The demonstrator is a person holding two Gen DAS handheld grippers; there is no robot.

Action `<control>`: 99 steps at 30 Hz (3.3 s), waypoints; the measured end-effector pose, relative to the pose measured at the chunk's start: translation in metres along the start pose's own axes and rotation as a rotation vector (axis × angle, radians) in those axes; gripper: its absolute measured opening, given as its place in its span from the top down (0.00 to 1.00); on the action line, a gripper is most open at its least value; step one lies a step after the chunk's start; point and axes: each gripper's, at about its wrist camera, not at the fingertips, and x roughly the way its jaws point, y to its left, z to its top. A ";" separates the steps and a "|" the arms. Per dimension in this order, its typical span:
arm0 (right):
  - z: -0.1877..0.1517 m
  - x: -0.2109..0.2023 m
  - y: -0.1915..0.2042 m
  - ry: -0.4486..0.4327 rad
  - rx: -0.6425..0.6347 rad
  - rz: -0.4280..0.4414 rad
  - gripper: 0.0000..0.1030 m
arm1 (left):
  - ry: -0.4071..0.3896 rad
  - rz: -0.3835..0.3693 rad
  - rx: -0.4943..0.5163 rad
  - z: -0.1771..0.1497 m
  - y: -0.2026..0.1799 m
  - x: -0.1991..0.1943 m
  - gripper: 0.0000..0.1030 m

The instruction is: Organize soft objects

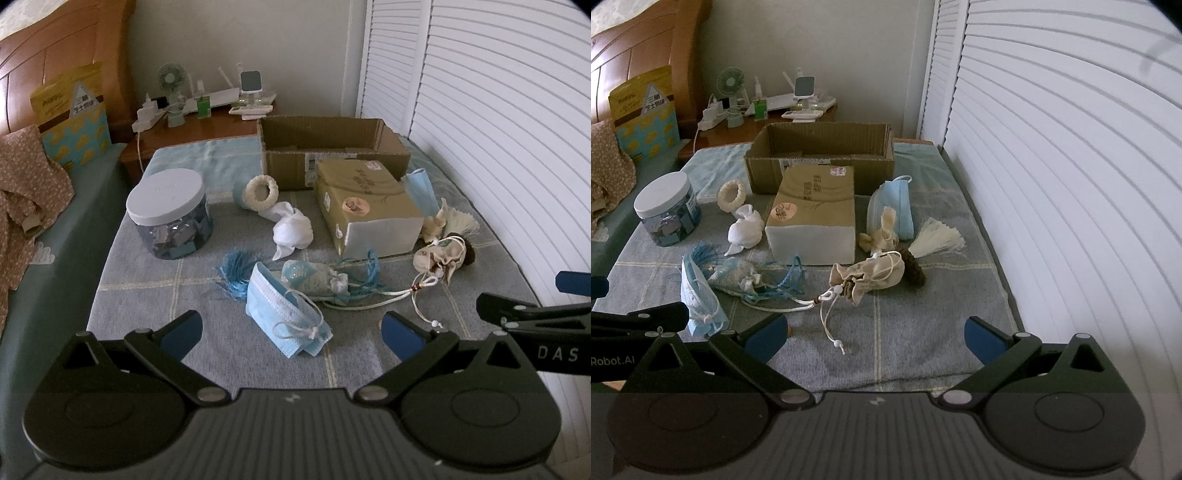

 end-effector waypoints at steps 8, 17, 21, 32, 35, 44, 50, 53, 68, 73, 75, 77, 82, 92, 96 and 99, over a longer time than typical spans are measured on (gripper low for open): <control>0.000 0.003 0.001 -0.010 -0.015 0.002 0.00 | -0.020 -0.005 0.042 0.003 -0.002 0.004 0.01; 0.002 0.006 0.002 -0.027 -0.030 0.008 0.00 | -0.037 -0.032 0.068 0.005 -0.001 0.010 0.01; 0.002 0.009 0.001 -0.045 -0.044 0.022 0.00 | -0.049 -0.053 0.085 0.005 0.000 0.014 0.01; -0.002 0.029 -0.001 -0.081 -0.113 0.086 0.00 | -0.065 -0.096 0.173 -0.004 0.010 0.037 0.01; -0.004 0.035 -0.003 -0.079 -0.120 0.104 0.00 | -0.055 -0.112 0.167 -0.008 0.016 0.047 0.01; -0.008 0.053 0.006 -0.040 -0.156 0.143 0.00 | -0.050 -0.104 0.237 -0.017 0.021 0.071 0.01; -0.010 0.059 0.012 -0.026 -0.181 0.178 0.00 | -0.079 -0.147 0.316 -0.018 0.023 0.079 0.01; -0.012 0.063 0.015 -0.018 -0.198 0.196 0.00 | -0.082 -0.154 0.331 -0.018 0.025 0.085 0.01; -0.012 0.073 0.022 -0.004 -0.230 0.228 0.02 | -0.046 -0.260 0.298 -0.019 0.026 0.105 0.21; -0.007 0.077 0.012 -0.023 -0.211 0.194 0.02 | -0.041 -0.273 0.273 -0.016 0.027 0.105 0.27; -0.003 0.078 0.008 -0.038 -0.215 0.173 0.02 | -0.036 -0.272 0.271 -0.015 0.027 0.104 0.27; 0.001 0.079 0.006 -0.069 -0.223 0.148 0.02 | -0.033 -0.270 0.271 -0.014 0.026 0.104 0.27; 0.017 0.086 0.004 -0.118 -0.230 0.172 0.02 | -0.029 -0.268 0.266 -0.013 0.025 0.105 0.27; 0.009 0.104 -0.001 -0.006 -0.197 0.252 0.02 | -0.021 -0.262 0.266 -0.012 0.025 0.105 0.27; -0.005 0.096 -0.002 0.042 -0.188 0.317 0.02 | -0.020 -0.259 0.275 -0.012 0.024 0.105 0.27; -0.008 0.090 0.001 0.019 -0.227 0.302 0.02 | -0.022 -0.256 0.285 -0.011 0.023 0.104 0.27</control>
